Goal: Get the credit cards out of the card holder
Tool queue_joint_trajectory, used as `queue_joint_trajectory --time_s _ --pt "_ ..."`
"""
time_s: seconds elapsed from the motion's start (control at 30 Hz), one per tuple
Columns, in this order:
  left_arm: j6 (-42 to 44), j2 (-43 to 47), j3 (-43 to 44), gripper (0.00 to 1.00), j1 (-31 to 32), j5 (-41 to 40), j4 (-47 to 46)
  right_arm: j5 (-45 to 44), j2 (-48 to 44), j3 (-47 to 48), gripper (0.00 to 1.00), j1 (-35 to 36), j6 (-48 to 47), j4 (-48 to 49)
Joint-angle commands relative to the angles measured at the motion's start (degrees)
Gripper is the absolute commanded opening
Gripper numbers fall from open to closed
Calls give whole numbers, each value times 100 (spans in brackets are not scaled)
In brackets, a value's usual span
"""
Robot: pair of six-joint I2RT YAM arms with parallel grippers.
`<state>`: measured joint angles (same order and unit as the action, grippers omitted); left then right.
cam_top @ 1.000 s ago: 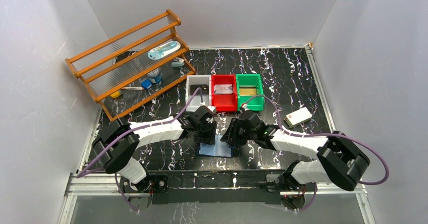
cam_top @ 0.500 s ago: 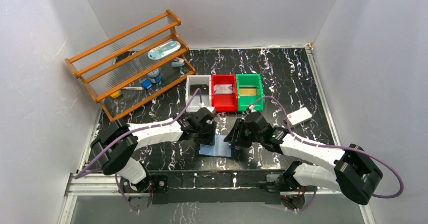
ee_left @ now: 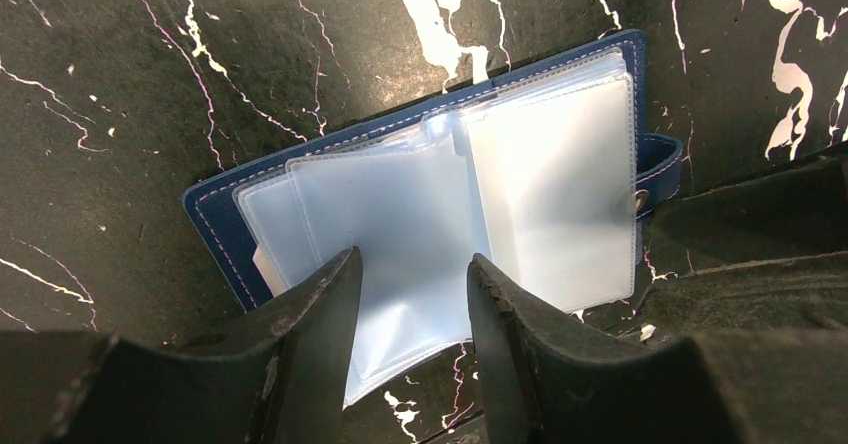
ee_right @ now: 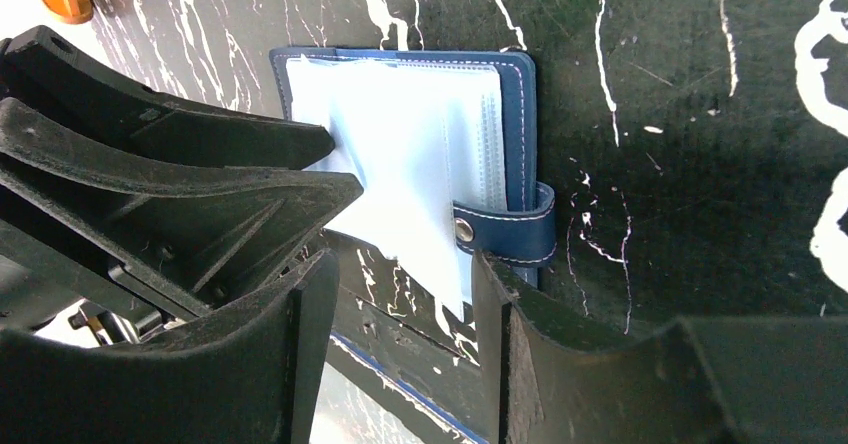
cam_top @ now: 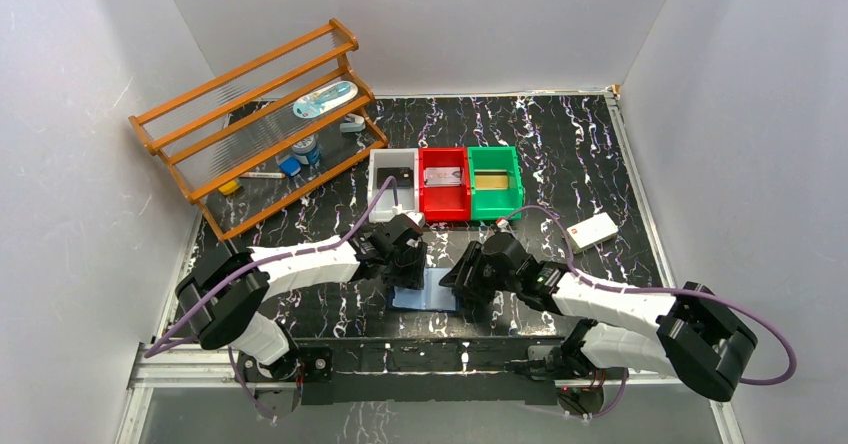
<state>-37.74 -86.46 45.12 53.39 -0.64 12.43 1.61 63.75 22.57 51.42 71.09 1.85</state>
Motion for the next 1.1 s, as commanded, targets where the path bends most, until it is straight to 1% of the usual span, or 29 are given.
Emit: queue_joint_trajectory --time_s 0.0,0.13,0.3,0.47,0.67,0.73,0.9,1.07 --pt "68 -41 -276 44 6 -234 840 -411 -35 -95 60 201 456 191" --pt "70 -32 -292 44 10 -234 849 -708 -290 -125 60 344 567 -34" --pt "89 -50 -277 44 7 -239 849 -744 -274 -142 60 409 608 -138" --pt "115 -41 -240 44 11 -199 867 -1011 -161 -187 61 413 661 62" --pt "124 10 -256 45 12 -205 884 -1286 2 -209 61 412 803 653" --pt "120 21 -251 45 8 -204 904 -1408 -19 -450 61 413 849 808" --pt "130 32 -273 45 5 -217 902 -1899 -155 -427 61 413 1018 597" --pt "146 32 -276 45 12 -224 911 -2444 -493 -577 58 405 1318 484"
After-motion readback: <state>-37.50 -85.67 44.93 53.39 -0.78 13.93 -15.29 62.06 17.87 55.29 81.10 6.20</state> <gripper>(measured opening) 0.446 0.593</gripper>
